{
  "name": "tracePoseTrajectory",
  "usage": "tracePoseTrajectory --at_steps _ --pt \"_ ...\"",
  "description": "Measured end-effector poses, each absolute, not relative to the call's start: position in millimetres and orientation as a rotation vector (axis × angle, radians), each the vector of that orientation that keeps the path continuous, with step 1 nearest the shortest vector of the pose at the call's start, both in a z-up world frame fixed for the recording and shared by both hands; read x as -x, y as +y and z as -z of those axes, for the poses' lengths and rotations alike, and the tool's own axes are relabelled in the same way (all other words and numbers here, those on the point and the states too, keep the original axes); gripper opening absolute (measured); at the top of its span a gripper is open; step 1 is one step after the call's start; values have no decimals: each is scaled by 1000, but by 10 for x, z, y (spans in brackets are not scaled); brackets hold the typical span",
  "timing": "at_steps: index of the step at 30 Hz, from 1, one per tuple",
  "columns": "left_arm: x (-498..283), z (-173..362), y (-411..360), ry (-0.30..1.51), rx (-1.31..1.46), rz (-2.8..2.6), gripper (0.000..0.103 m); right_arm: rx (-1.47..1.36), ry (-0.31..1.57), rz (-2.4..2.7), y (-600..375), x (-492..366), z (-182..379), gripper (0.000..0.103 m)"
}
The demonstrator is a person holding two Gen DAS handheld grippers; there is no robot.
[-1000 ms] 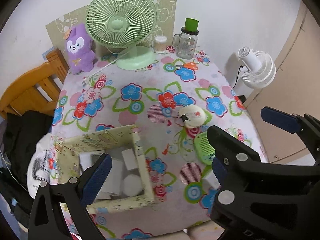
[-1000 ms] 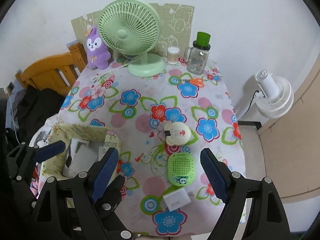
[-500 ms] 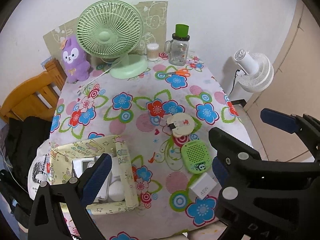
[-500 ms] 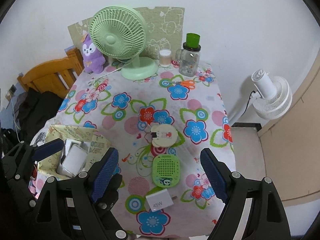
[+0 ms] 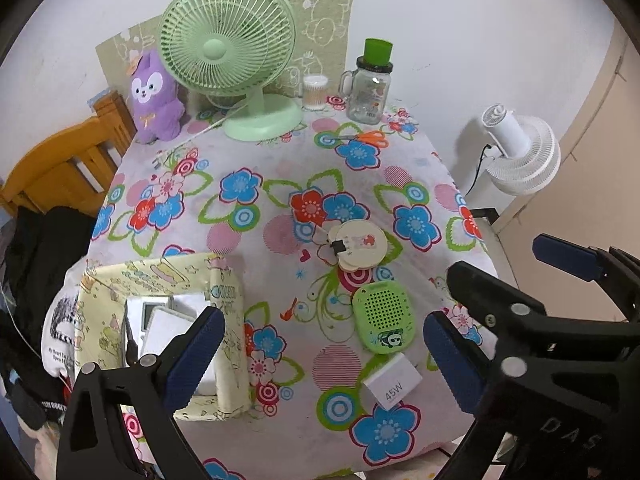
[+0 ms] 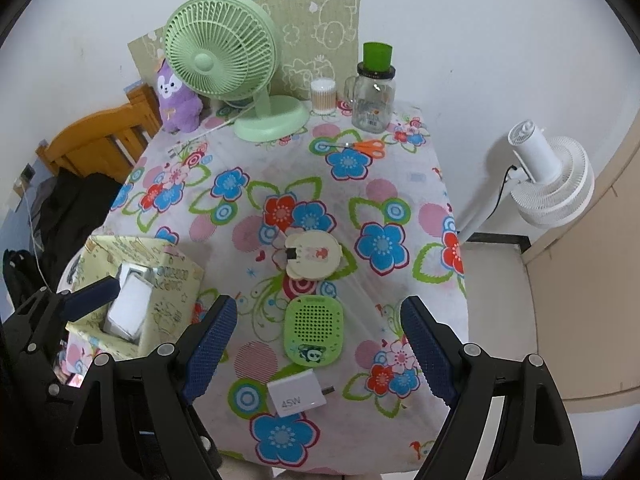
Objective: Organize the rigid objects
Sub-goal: 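Move the left gripper down around the white charger block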
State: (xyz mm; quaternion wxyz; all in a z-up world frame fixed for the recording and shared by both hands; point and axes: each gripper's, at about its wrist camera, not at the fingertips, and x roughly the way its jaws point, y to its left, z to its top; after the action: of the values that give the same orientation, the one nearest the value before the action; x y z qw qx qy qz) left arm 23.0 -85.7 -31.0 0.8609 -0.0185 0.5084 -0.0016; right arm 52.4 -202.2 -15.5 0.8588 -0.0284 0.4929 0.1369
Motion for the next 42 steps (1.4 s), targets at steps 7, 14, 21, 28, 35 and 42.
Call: tracePoseTrajectory --at_steps 7,14,21,28,35,42 --pt "-232 536 -889 1086 76 -19 101 88 1061 -311 -2124 -604 392 86" --pt "-218 826 -857 1110 135 -62 101 87 1060 -341 -2203 -663 671 86" --pt "-134 1125 -962 1145 168 -105 101 122 1089 -355 -2263 -681 970 86" --pt "-2 1380 -1046 1174 139 -113 101 125 1141 -378 -2301 -631 1246 86" --pt "109 1531 -1069 1180 110 -100 101 127 1170 -416 -2232 -498 1463 86" --pt "107 1619 -1202 1182 112 -65 101 125 1191 -395 -2240 -483 1596 86"
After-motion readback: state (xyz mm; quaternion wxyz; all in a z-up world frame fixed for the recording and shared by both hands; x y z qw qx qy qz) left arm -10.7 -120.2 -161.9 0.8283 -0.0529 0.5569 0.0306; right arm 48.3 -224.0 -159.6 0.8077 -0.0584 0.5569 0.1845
